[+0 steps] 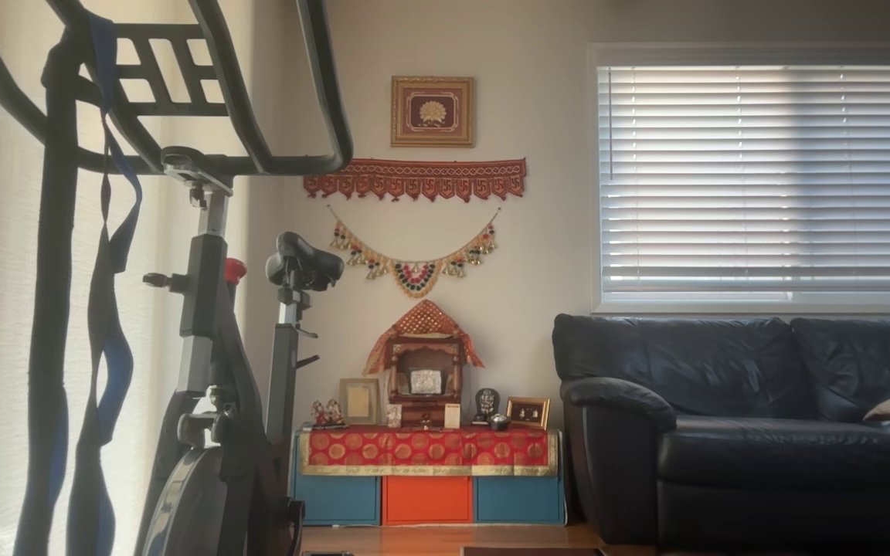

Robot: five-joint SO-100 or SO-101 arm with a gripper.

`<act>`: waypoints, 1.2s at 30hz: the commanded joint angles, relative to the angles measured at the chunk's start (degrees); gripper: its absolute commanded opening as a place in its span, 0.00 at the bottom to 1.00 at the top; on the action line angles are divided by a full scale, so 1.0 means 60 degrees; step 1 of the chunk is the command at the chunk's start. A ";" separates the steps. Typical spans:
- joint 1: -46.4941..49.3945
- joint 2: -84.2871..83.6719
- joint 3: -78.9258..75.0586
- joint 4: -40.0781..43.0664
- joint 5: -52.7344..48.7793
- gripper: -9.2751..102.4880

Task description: Sort medicines into box.

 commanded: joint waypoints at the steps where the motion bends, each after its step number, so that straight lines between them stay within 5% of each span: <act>1: 0.0234 0.0161 -0.0190 -0.0249 -0.0117 0.23; 36: 0.0806 0.0937 -0.0513 0.0908 -0.0234 0.24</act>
